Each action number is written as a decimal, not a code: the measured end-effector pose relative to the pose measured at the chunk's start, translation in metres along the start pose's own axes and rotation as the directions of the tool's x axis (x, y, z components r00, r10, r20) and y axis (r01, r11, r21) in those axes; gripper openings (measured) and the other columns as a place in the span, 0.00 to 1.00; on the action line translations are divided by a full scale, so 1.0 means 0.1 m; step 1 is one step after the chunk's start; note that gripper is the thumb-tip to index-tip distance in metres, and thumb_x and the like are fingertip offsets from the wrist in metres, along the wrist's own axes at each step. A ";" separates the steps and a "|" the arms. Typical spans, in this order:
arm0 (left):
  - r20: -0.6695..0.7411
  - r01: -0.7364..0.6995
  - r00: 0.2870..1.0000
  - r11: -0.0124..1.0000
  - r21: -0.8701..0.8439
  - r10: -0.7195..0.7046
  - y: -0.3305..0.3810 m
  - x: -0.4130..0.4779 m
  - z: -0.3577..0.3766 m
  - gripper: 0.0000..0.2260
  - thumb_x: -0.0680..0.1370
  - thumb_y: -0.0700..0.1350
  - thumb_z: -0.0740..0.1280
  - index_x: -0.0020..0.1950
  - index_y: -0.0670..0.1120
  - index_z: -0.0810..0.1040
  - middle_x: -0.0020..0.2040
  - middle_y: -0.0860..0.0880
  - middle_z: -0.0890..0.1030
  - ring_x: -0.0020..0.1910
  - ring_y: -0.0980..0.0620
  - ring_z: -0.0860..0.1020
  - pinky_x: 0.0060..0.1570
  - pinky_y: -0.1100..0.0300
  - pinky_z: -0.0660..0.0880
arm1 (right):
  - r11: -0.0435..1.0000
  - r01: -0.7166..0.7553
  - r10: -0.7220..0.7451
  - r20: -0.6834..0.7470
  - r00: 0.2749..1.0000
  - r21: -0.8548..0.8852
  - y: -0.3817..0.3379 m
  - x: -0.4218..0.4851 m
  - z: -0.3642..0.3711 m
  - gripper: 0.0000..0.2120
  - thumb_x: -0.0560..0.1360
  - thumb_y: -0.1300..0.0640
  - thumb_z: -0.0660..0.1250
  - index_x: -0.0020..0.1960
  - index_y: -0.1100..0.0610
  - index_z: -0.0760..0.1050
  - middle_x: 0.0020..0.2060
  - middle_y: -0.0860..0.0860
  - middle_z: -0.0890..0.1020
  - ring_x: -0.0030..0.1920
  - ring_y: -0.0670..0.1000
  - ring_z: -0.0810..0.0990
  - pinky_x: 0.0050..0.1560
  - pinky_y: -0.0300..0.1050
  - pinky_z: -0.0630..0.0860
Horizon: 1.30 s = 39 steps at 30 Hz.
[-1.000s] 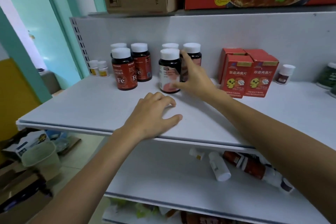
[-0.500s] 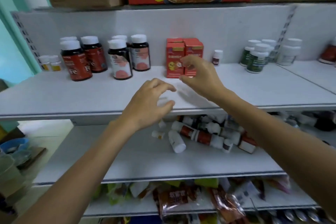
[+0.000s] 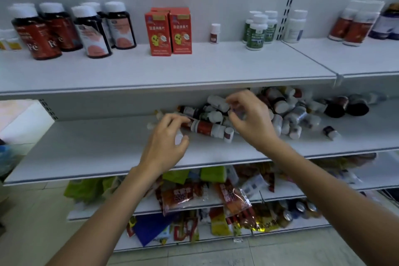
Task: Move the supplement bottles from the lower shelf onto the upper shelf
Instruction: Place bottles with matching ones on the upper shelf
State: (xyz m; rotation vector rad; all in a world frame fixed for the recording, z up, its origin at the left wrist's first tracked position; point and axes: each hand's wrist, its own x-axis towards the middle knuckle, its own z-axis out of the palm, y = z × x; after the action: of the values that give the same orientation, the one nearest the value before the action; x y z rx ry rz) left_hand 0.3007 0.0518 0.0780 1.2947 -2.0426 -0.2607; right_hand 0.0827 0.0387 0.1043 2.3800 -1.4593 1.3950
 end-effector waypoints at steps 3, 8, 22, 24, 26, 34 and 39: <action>0.085 0.104 0.991 0.994 0.020 -0.105 -0.13 -0.14 0.17 0.17 0.75 0.39 0.65 0.64 0.45 0.72 0.60 0.48 0.70 0.59 0.49 0.72 0.53 0.61 0.66 | 0.984 -0.174 0.170 0.120 0.978 0.023 0.23 -0.29 0.13 0.10 0.72 0.68 0.67 0.52 0.62 0.77 0.46 0.54 0.78 0.44 0.47 0.74 0.45 0.42 0.75; 0.137 0.221 0.966 0.975 0.002 -0.219 -0.40 -0.20 0.44 0.18 0.76 0.42 0.65 0.66 0.47 0.70 0.62 0.49 0.70 0.60 0.52 0.71 0.57 0.60 0.68 | 0.945 -0.327 0.315 0.202 0.927 0.027 0.52 -0.49 0.46 0.12 0.70 0.68 0.69 0.54 0.62 0.77 0.47 0.57 0.80 0.45 0.51 0.76 0.48 0.45 0.75; 0.120 0.502 0.857 0.864 0.028 -0.502 -1.29 0.36 1.05 0.25 0.76 0.52 0.66 0.70 0.46 0.64 0.62 0.41 0.70 0.59 0.43 0.72 0.52 0.57 0.71 | 0.802 -0.593 0.597 0.103 0.795 -0.073 1.41 -0.59 1.45 0.25 0.70 0.62 0.72 0.65 0.62 0.69 0.56 0.62 0.75 0.49 0.61 0.76 0.43 0.42 0.68; 0.155 0.566 0.814 0.824 0.005 -0.560 -1.33 0.49 1.13 0.28 0.77 0.54 0.64 0.72 0.45 0.60 0.63 0.40 0.71 0.58 0.43 0.74 0.48 0.57 0.71 | 0.811 -0.581 0.584 0.089 0.807 -0.065 1.45 -0.57 1.50 0.23 0.70 0.63 0.72 0.63 0.62 0.70 0.54 0.61 0.77 0.43 0.57 0.76 0.40 0.42 0.68; 0.176 0.626 0.769 0.780 -0.013 -0.614 -1.36 0.59 1.19 0.28 0.78 0.55 0.62 0.71 0.43 0.58 0.61 0.40 0.74 0.52 0.46 0.76 0.40 0.59 0.70 | 0.834 -0.547 0.552 0.085 0.829 -0.074 1.49 -0.56 1.49 0.22 0.70 0.64 0.72 0.61 0.63 0.72 0.51 0.61 0.78 0.40 0.52 0.74 0.39 0.41 0.69; 0.281 0.814 0.572 0.576 -0.077 -0.771 -1.33 0.76 1.25 0.25 0.72 0.51 0.70 0.62 0.39 0.68 0.58 0.42 0.76 0.48 0.47 0.74 0.41 0.59 0.69 | 0.842 -0.535 0.539 0.125 0.833 -0.062 1.52 -0.58 1.25 0.18 0.69 0.65 0.72 0.58 0.62 0.73 0.46 0.58 0.81 0.40 0.58 0.80 0.38 0.51 0.79; 0.275 0.715 0.688 0.692 -0.099 -0.671 -1.02 0.62 1.15 0.19 0.69 0.46 0.73 0.56 0.42 0.72 0.47 0.49 0.75 0.40 0.55 0.72 0.29 0.68 0.64 | 0.830 -0.557 0.555 0.127 0.822 -0.023 1.32 -0.56 1.05 0.19 0.68 0.60 0.75 0.51 0.65 0.69 0.41 0.53 0.75 0.41 0.55 0.76 0.38 0.48 0.72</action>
State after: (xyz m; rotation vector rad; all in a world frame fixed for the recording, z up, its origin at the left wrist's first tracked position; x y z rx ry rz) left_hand 0.2833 -0.0721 -0.0311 1.9374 -1.5248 -0.9748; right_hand 0.0486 -0.0415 -0.0503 2.1704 -2.3277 1.3442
